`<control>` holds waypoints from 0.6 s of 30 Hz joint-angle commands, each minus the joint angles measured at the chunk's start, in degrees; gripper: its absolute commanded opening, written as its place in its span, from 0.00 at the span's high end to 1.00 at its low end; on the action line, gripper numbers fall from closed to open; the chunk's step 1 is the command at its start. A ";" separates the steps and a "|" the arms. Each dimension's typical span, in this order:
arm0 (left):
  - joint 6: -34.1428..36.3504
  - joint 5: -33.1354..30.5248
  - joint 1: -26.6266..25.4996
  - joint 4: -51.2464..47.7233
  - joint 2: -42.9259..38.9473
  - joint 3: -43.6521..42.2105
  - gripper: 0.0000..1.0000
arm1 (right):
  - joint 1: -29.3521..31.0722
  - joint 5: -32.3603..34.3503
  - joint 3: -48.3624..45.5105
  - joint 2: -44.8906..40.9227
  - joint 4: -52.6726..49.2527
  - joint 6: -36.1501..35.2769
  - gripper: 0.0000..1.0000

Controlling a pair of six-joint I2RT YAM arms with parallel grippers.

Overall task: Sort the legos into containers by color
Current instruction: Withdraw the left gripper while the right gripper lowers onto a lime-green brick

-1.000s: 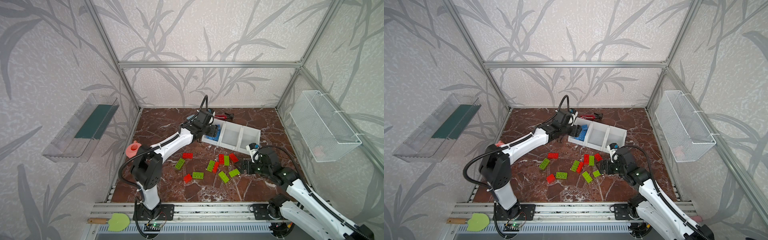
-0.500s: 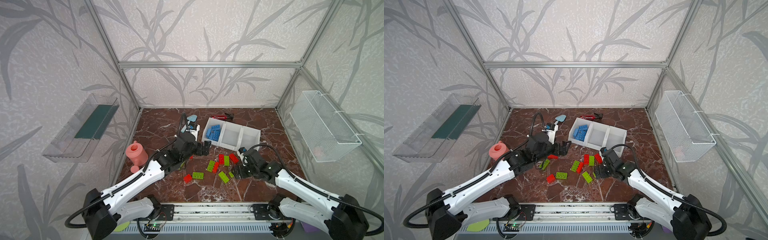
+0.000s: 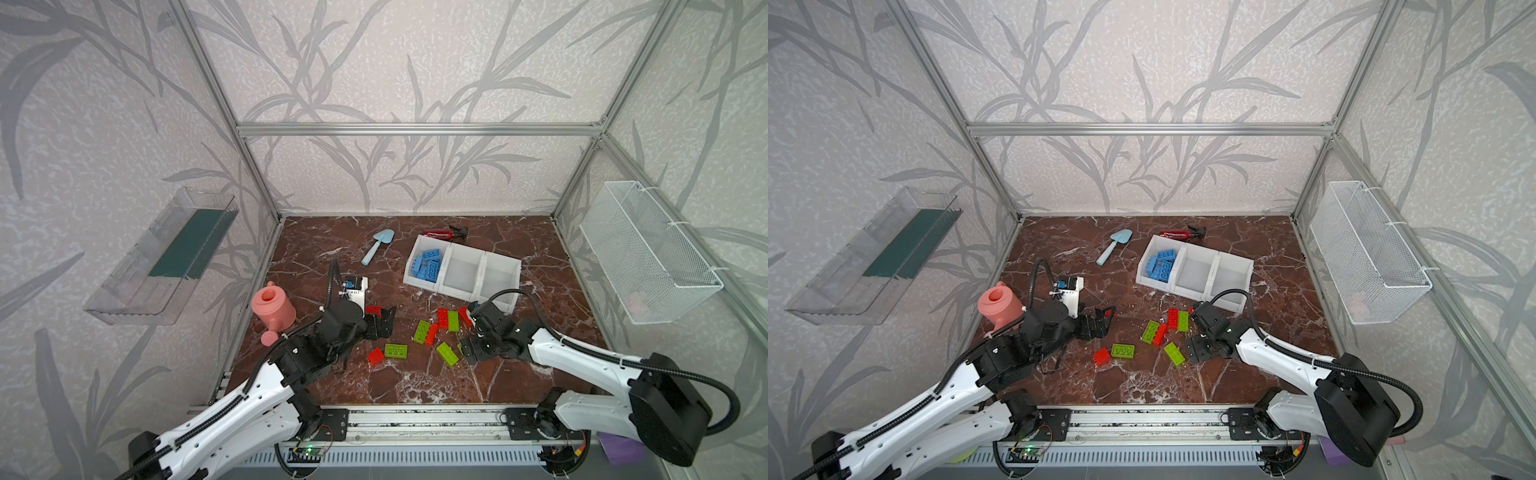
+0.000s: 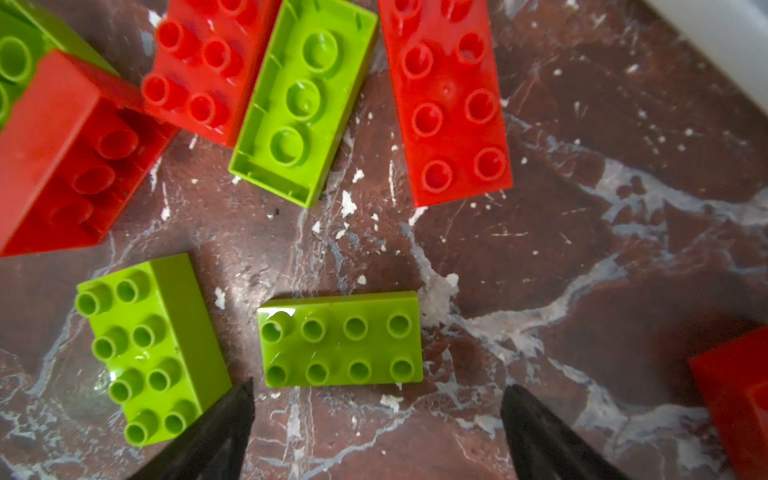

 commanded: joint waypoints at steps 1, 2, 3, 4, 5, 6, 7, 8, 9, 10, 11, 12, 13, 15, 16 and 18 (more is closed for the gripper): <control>-2.56 -4.03 -0.08 -1.23 -2.15 -1.30 0.01 | 1.37 0.51 3.45 3.85 -0.95 -1.25 0.06; -3.12 -4.51 -0.12 -1.47 -2.49 -1.57 0.01 | 2.03 0.72 4.18 5.32 -1.32 -1.41 0.06; -3.81 -5.17 -0.04 -2.00 -2.70 -1.72 0.01 | 2.48 0.90 4.92 6.52 -1.63 -1.55 0.06; -4.71 -6.23 -0.08 -3.02 -2.86 -1.87 0.01 | 2.97 1.00 5.61 7.83 -1.70 -1.57 0.06; -5.64 -7.68 -0.08 -3.63 -2.90 -2.05 0.01 | 3.40 0.91 6.03 8.88 -1.57 -1.51 0.06; -6.50 -8.77 -0.08 -4.00 -2.89 -2.34 0.01 | 3.72 0.91 6.35 9.78 -1.38 -1.46 0.06; -7.11 -9.84 0.00 -4.54 -2.98 -2.62 0.01 | 3.92 0.91 6.65 10.62 -1.21 -1.35 0.06; -7.47 -10.23 0.01 -5.08 -3.11 -2.71 0.01 | 4.05 1.06 7.01 11.43 -1.23 -1.24 0.07; -7.63 -10.38 0.01 -5.61 -3.20 -2.74 0.01 | 4.14 1.16 7.27 12.04 -1.28 -1.27 0.07; -7.59 -10.37 -0.04 -5.89 -3.27 -2.73 0.01 | 4.22 1.25 7.58 12.63 -1.63 -1.14 0.09; -7.64 -10.25 -0.01 -6.23 -3.37 -2.68 0.01 | 4.34 1.50 7.81 13.10 -1.95 -1.12 0.10; -7.59 -10.06 0.01 -6.42 -3.54 -2.73 0.01 | 4.42 1.61 7.92 13.39 -2.20 -1.02 0.11; -7.43 -10.08 0.00 -6.56 -3.72 -2.78 0.01 | 4.48 1.76 7.91 13.59 -2.41 -0.86 0.12; -7.34 -9.98 0.01 -6.72 -4.03 -2.91 0.01 | 4.60 1.87 7.73 13.56 -2.67 -0.54 0.14; -7.33 -9.79 0.01 -6.65 -4.25 -2.99 0.01 | 4.62 1.88 7.68 13.55 -2.74 -0.45 0.15; -7.20 -9.77 0.01 -6.50 -4.45 -3.16 0.01 | 4.67 2.09 7.62 13.23 -3.08 -0.22 0.17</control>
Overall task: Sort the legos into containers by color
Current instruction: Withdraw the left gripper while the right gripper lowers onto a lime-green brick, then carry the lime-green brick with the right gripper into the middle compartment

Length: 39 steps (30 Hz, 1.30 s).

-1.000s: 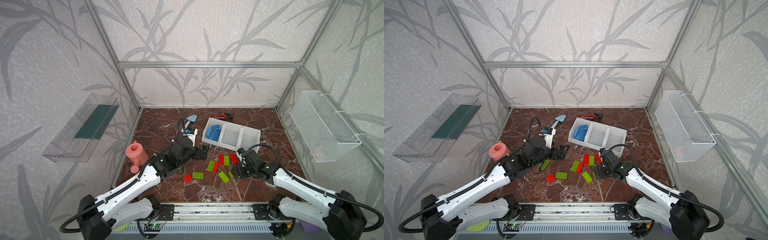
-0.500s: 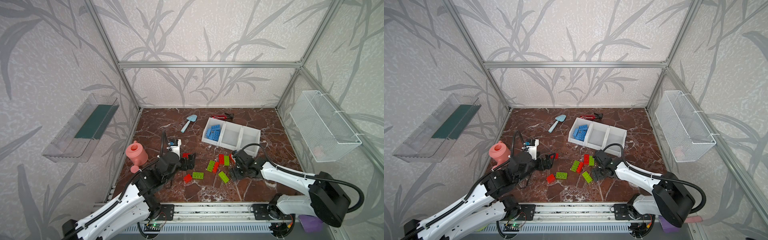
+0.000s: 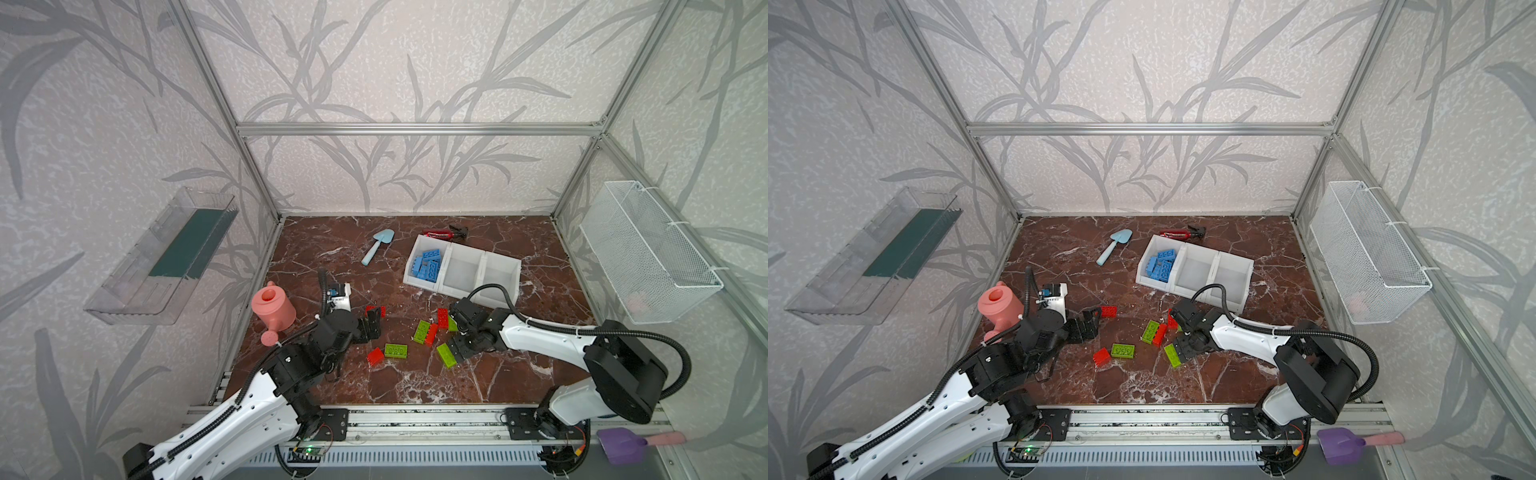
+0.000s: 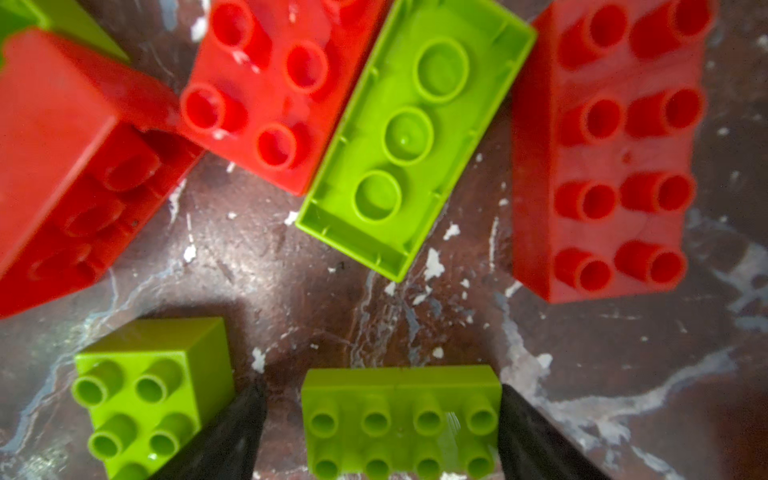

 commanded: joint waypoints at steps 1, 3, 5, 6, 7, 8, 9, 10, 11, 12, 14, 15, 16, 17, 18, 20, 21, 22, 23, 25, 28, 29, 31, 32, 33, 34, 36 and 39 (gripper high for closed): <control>-1.16 -1.97 0.01 -1.14 -0.84 -0.71 0.01 | 0.37 1.40 0.39 0.48 -3.03 0.72 0.17; -0.90 -1.70 0.00 -0.97 -0.76 -0.71 0.01 | 0.36 1.46 0.46 0.26 -3.48 0.72 0.17; -0.87 -1.62 0.01 -1.03 -0.66 -0.63 0.01 | 0.45 1.72 0.43 0.02 -3.75 0.72 0.17; -0.88 -1.67 0.01 -1.14 -0.61 -0.62 0.01 | 0.47 1.93 0.30 -0.11 -3.80 0.72 0.17; -0.96 -1.57 0.01 -1.14 -0.61 -0.58 0.01 | 0.45 2.30 0.32 -0.16 -4.07 0.72 0.17; -1.05 -1.37 0.00 -1.26 -0.71 -0.52 0.01 | 0.47 2.98 0.30 -0.27 -4.29 0.72 0.17; -1.13 -1.26 0.01 -1.23 -0.75 -0.61 0.01 | 0.45 3.50 0.47 -0.27 -4.51 0.72 0.17; -1.33 -1.24 -0.02 -0.98 -0.84 -0.83 0.01 | 0.48 3.84 0.47 -0.27 -4.54 0.72 0.17; -1.87 -1.59 -0.01 -0.82 -0.84 -1.17 0.01 | 0.45 4.45 0.47 -0.27 -4.50 0.72 0.17; -2.19 -1.93 0.01 -0.58 -0.99 -1.56 0.01 | 0.45 4.98 0.68 -0.76 -4.58 0.72 0.17; -2.59 -1.74 0.01 -0.42 -0.97 -1.93 0.01 | 0.45 5.80 1.32 -0.86 -5.20 3.75 0.41; -2.79 -1.59 0.00 -0.56 -0.95 -1.93 0.01 | 0.40 6.46 2.22 -0.73 -6.52 4.80 0.42; -2.96 -1.39 -0.04 -0.71 -1.06 -1.85 0.01 | 0.45 6.72 2.98 -0.60 -7.37 5.08 0.43; -2.99 -1.30 0.01 -0.79 -1.10 -1.76 0.01 | 0.48 6.78 3.66 -0.63 -7.89 5.04 0.43; -2.99 -1.34 0.01 -0.88 -1.11 -1.68 0.01 | 0.41 6.89 4.18 -0.77 -8.28 4.94 0.43; -2.75 -1.35 0.01 -1.13 -1.39 -1.67 0.01 | 0.38 6.99 5.22 -1.36 -8.82 4.82 0.44; -2.69 -1.53 0.01 -1.16 -1.54 -1.67 0.01 | 0.38 6.91 5.82 -1.84 -9.09 4.73 0.44; -2.64 -1.68 0.01 -1.32 -1.71 -1.72 0.01 | 0.36 6.85 6.38 -2.14 -9.45 4.67 0.44; -2.64 -1.74 0.01 -1.33 -1.88 -1.82 0.01 | 0.36 6.74 7.10 -2.47 -9.76 4.49 0.44; -2.77 -1.52 0.01 -1.37 -2.07 -1.98 0.01 | 0.20 6.41 8.75 -2.93 -10.65 4.06 0.44; -2.87 -0.72 0.01 -0.99 -1.98 -2.27 0.01 | -0.70 5.74 12.32 -3.05 -11.96 2.78 0.45; -2.24 -0.01 0.01 -0.44 -1.84 -2.59 0.01 | -1.31 5.24 13.49 -2.98 -12.15 2.38 0.45; -0.55 1.56 -0.06 0.87 -1.49 -3.31 0.01 | -2.56 4.63 15.97 -2.66 -11.96 1.67 0.45; -0.48 1.89 0.00 0.97 -1.14 -3.43 0.01 | -3.11 4.99 17.34 -2.30 -11.84 1.34 0.45; -0.45 1.90 -0.01 0.98 -0.75 -3.43 0.01 | -3.64 5.59 18.62 -1.86 -11.40 0.92 0.45; -0.49 2.14 0.01 0.97 -0.36 -3.43 0.01 | -4.29 5.76 19.58 -1.51 -10.80 0.60 0.45; -0.85 2.63 -0.01 0.97 0.36 -3.47 0.01 | -6.22 5.25 22.08 -0.48 -9.57 -0.63 0.45; -1.05 3.73 0.01 1.59 1.30 -3.74 0.01 | -9.30 5.83 25.90 2.06 -8.51 -2.14 0.45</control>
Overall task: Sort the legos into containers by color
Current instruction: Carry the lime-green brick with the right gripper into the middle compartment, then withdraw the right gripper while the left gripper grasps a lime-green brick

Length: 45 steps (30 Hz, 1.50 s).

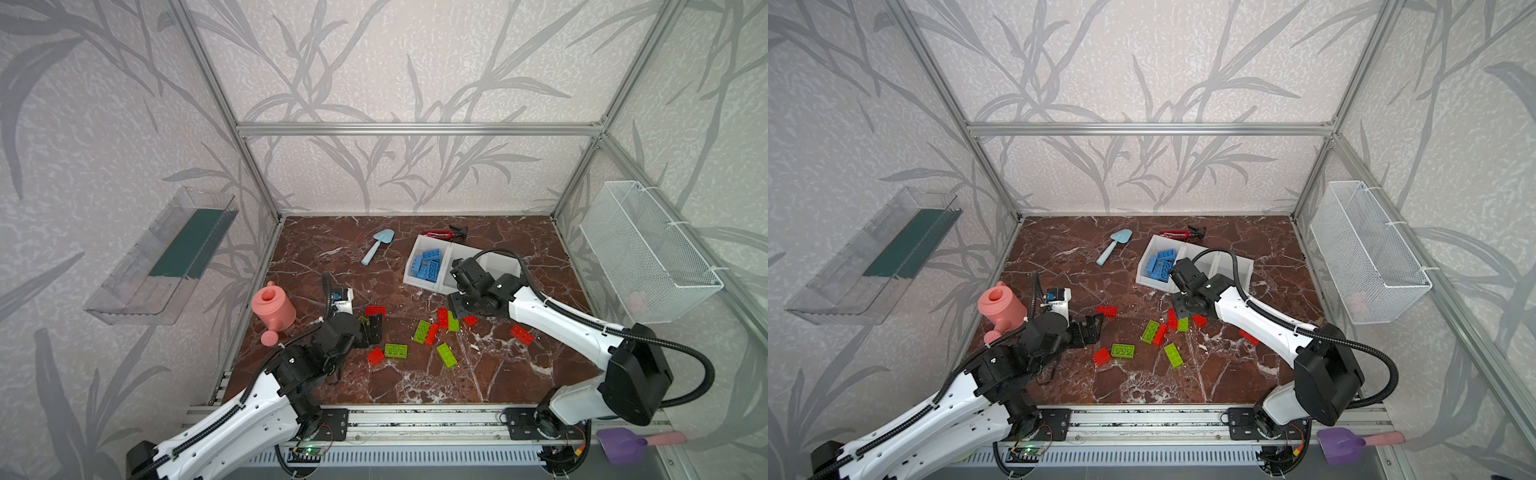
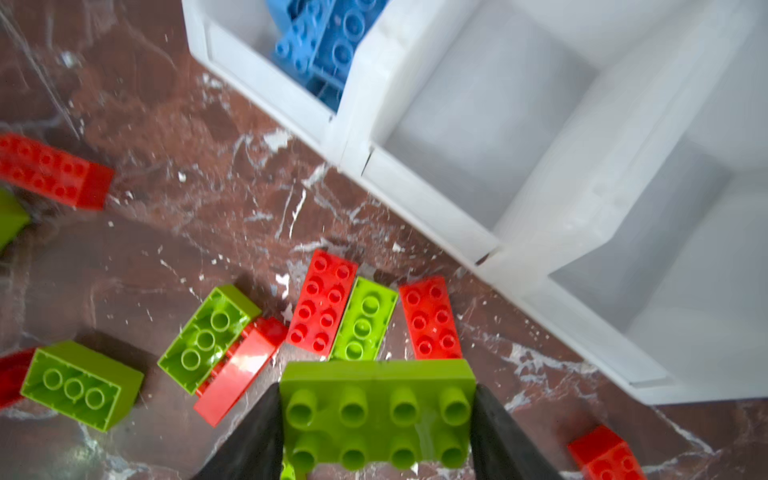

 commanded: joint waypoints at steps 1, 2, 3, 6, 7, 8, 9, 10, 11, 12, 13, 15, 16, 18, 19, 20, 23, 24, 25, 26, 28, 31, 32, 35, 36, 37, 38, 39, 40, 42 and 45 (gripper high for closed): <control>0.15 1.06 -0.01 1.18 0.77 -0.94 0.01 | -3.03 0.81 4.14 2.99 1.27 -2.65 0.45; -0.15 1.08 0.01 1.28 0.94 -1.09 0.01 | -4.19 0.68 5.47 4.04 1.53 -3.09 0.45; -0.42 1.16 0.00 1.43 1.24 -1.28 0.01 | -5.35 0.30 6.88 5.34 1.74 -3.37 0.45; -0.73 1.13 0.06 2.13 2.09 -2.14 0.01 | -8.24 -1.23 11.13 9.26 1.99 -4.03 0.45; -0.73 0.95 0.09 2.13 2.30 -2.25 0.01 | -8.89 -1.59 12.41 10.41 1.93 -4.13 0.45; -0.71 0.62 0.10 2.08 2.77 -2.51 0.02 | -9.62 -1.94 13.81 11.66 1.98 -4.23 0.45; -0.65 0.18 0.10 1.95 3.33 -2.66 0.01 | -10.24 -2.40 15.05 12.42 2.15 -4.23 0.45; -0.56 -0.10 0.17 1.86 3.96 -2.82 0.02 | -10.77 -2.88 16.06 14.57 2.28 -4.23 0.45; -0.59 -0.58 0.18 1.47 4.76 -2.83 0.02 | -11.29 -3.28 17.26 15.85 2.31 -4.12 0.45; -1.16 -1.40 0.14 0.58 5.73 -2.61 0.02 | -11.87 -3.73 18.35 17.01 2.33 -4.05 0.45; -2.01 -2.35 0.16 -0.36 6.38 -2.49 0.02 | -12.21 -4.12 19.19 18.10 2.28 -3.97 0.45; -3.35 -4.45 0.18 -2.30 7.80 -2.26 0.02 | -13.06 -5.10 20.76 19.98 2.20 -3.80 0.43; -3.97 -5.35 0.18 -3.17 8.08 -2.21 0.02 | -13.28 -5.45 21.35 20.68 2.22 -3.77 0.42; -5.10 -6.80 0.27 -4.33 8.10 -2.52 0.02 | -13.80 -5.89 22.36 21.88 2.08 -3.72 0.40; -5.25 -7.34 0.27 -4.60 8.03 -2.72 0.02 | -13.93 -6.16 22.67 22.25 2.10 -3.75 0.38; -5.13 -7.85 0.36 -4.78 7.94 -3.04 0.02 | -14.13 -6.46 22.91 22.58 2.11 -3.78 0.36; -4.37 -10.19 0.69 -5.92 7.77 -3.68 0.02 | -14.61 -6.97 23.64 22.88 1.83 -3.88 0.31; -4.09 -10.12 0.96 -5.80 7.88 -3.91 0.03 | -14.70 -7.09 23.75 22.75 1.75 -4.03 0.29; -4.07 -9.86 1.13 -5.67 8.08 -4.10 0.03 | -14.74 -7.11 23.68 22.52 1.77 -4.05 0.28; -4.07 -9.40 1.39 -5.25 8.47 -4.28 0.03 | -14.79 -7.16 23.60 22.14 1.76 -4.14 0.27; -4.07 -8.29 2.04 -4.36 9.67 -4.70 0.04 | -14.80 -7.76 23.41 21.19 1.74 -4.36 0.26; -3.66 -4.33 4.22 -2.27 12.65 -5.32 0.05 | -14.80 -10.92 22.31 18.72 1.57 -5.57 0.26; -3.42 -3.33 4.74 -1.60 13.61 -5.50 0.05 | -14.82 -11.49 21.58 17.66 1.76 -5.63 0.26; -2.52 -0.54 6.38 0.32 16.49 -5.64 0.07 | -14.55 -12.29 17.75 13.37 3.44 -4.94 0.26; -2.26 0.04 6.67 0.73 17.43 -5.50 0.07 | -14.45 -12.36 16.01 11.23 4.38 -4.70 0.26; -2.07 0.66 6.98 1.13 18.20 -5.39 0.08 | -14.31 -12.54 14.21 9.36 5.29 -4.38 0.26; -2.03 1.15 7.04 1.45 18.86 -5.25 0.08 | -14.13 -12.59 12.53 7.89 6.27 -4.08 0.26; -2.10 1.26 7.26 1.50 19.64 -5.04 0.08 | -13.90 -12.75 10.59 6.05 7.60 -3.73 0.26; -2.20 1.23 7.49 1.47 20.47 -4.90 0.08 | -13.64 -13.00 8.63 4.30 8.49 -3.31 0.26; -2.07 1.92 8.35 1.93 21.93 -4.69 0.08 | -13.00 -14.04 4.86 1.10 10.38 -2.43 0.26; -1.71 3.32 9.58 2.31 25.07 -3.75 0.09 | -11.08 -15.10 -0.97 -3.42 13.59 -1.38 0.27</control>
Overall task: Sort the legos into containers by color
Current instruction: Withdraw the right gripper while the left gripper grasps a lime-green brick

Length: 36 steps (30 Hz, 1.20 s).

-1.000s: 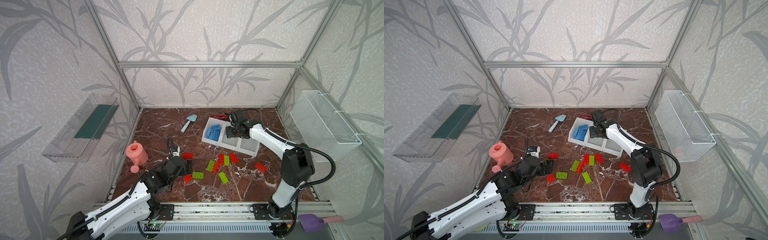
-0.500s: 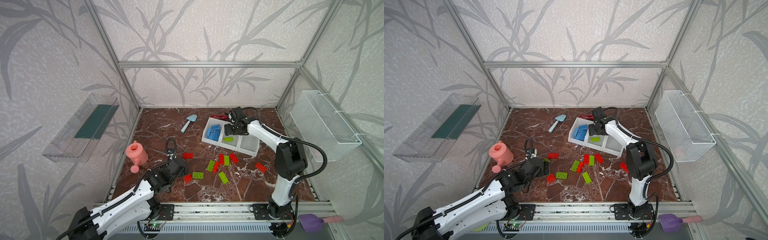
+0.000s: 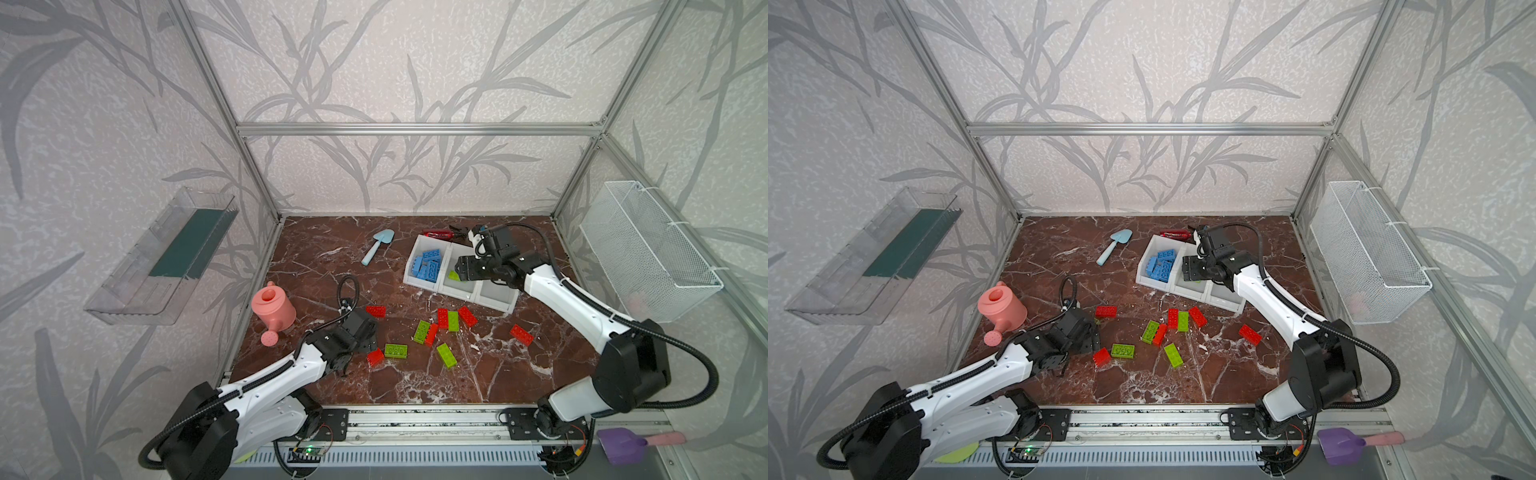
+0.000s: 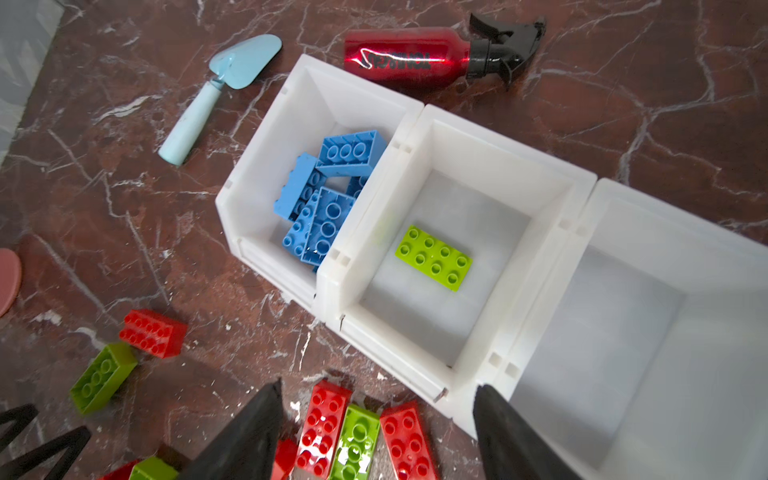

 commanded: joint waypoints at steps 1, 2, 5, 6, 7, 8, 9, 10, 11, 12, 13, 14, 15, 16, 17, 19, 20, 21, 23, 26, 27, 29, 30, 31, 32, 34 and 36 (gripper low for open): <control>0.73 1.71 1.40 0.77 3.20 1.65 0.10 | 2.36 -1.54 -5.25 -3.95 4.46 1.64 0.27; 0.73 2.07 1.79 0.77 4.33 1.97 0.10 | 2.98 -1.29 -6.53 -5.03 4.84 1.68 0.27; 0.41 3.36 3.25 0.28 8.35 3.66 0.13 | 4.05 -1.28 -9.38 -8.22 4.61 2.10 0.27; 0.29 4.18 3.84 -0.61 10.01 4.50 0.13 | 4.33 -1.34 -10.31 -9.33 4.60 2.21 0.27; 0.54 5.24 4.46 -1.67 11.50 5.76 0.14 | 4.43 -1.45 -11.23 -10.34 4.57 2.24 0.27; 0.62 5.57 4.79 -2.44 12.83 6.58 0.15 | 4.53 -1.42 -12.00 -11.14 4.49 2.33 0.27; 0.64 5.67 4.90 -2.66 14.10 7.19 0.16 | 4.45 -1.51 -12.81 -11.93 4.29 2.31 0.27; 0.55 6.01 5.18 -2.52 15.13 7.50 0.16 | 4.52 -1.66 -13.51 -12.59 4.11 2.32 0.27; 0.51 6.26 5.25 -2.39 15.78 7.73 0.17 | 4.54 -1.75 -14.05 -13.08 3.98 2.24 0.27; 0.47 6.41 5.40 -2.30 16.37 8.08 0.19 | 4.54 -1.78 -14.66 -13.66 3.73 2.38 0.27; 0.44 6.42 5.47 -2.21 17.02 8.55 0.21 | 4.48 -1.81 -15.35 -14.12 3.73 2.30 0.27; 0.46 6.37 5.55 -2.32 17.46 8.99 0.22 | 4.54 -1.94 -15.90 -14.60 3.73 2.39 0.27; 0.46 6.24 5.59 -2.46 18.09 9.59 0.25 | 4.50 -2.06 -16.48 -15.03 3.86 2.52 0.28; 0.55 6.07 5.65 -2.69 18.68 10.26 0.28 | 4.54 -2.15 -17.01 -15.37 3.98 2.58 0.28; 0.64 5.86 5.62 -2.94 19.02 10.81 0.30 | 4.49 -2.21 -17.33 -15.69 4.04 2.59 0.28; 0.89 5.17 5.61 -3.42 19.85 11.95 0.34 | 4.51 -2.21 -17.82 -16.32 3.78 2.51 0.28; 1.06 4.97 5.72 -3.60 20.18 12.41 0.37 | 4.53 -2.22 -18.00 -16.67 3.54 2.48 0.28; 1.16 4.79 5.68 -3.78 20.54 12.92 0.40 | 4.50 -2.22 -18.23 -17.21 3.40 2.22 0.28; 1.34 4.73 5.73 -3.90 21.17 13.50 0.46 | 4.48 -2.05 -18.72 -18.27 3.24 1.87 0.28; 1.59 5.30 5.68 -3.79 22.19 14.04 0.53 | 4.51 -1.33 -19.77 -20.04 2.99 1.77 0.29; 1.61 5.64 5.63 -3.79 22.35 14.05 0.56 | 4.54 -1.39 -20.20 -20.73 3.20 1.86 0.28; 1.56 6.32 5.53 -3.28 22.39 13.96 0.60 | 4.54 -1.36 -21.02 -21.69 3.45 1.95 0.28; 1.48 6.85 5.56 -3.03 22.40 13.77 0.61 | 4.54 -1.27 -21.34 -22.01 3.45 1.89 0.28; 1.27 7.30 5.45 -2.74 22.27 13.61 0.62 | 4.54 -1.31 -21.72 -22.19 3.44 1.86 0.28; 1.18 7.70 5.42 -2.51 22.31 13.51 0.63 | 4.52 -1.24 -21.91 -22.43 3.39 1.86 0.29; 1.08 7.95 5.17 -2.13 22.34 13.34 0.64 | 4.52 -1.39 -22.30 -22.54 3.43 1.78 0.28; 1.08 8.20 4.99 -1.92 22.45 13.60 0.65 | 4.54 -1.44 -22.57 -22.72 3.44 1.77 0.28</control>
